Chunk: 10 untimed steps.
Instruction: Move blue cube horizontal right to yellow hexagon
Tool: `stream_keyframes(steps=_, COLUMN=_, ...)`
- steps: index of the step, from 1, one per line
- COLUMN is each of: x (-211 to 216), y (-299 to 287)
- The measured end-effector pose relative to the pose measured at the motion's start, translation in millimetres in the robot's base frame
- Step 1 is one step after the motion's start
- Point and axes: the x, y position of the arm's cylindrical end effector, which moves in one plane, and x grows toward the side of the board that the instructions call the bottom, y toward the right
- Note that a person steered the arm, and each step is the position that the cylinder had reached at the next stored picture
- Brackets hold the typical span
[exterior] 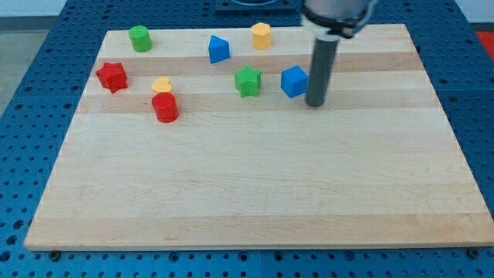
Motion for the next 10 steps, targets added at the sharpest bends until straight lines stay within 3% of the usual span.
stream_keyframes(steps=2, x=-54.8, y=3.3)
stream_keyframes(steps=4, x=-38.6, y=0.0)
stream_keyframes(steps=5, x=-33.2, y=-29.5)
stream_keyframes(steps=7, x=-77.5, y=-46.2)
stream_keyframes(steps=10, x=-115.8, y=75.9)
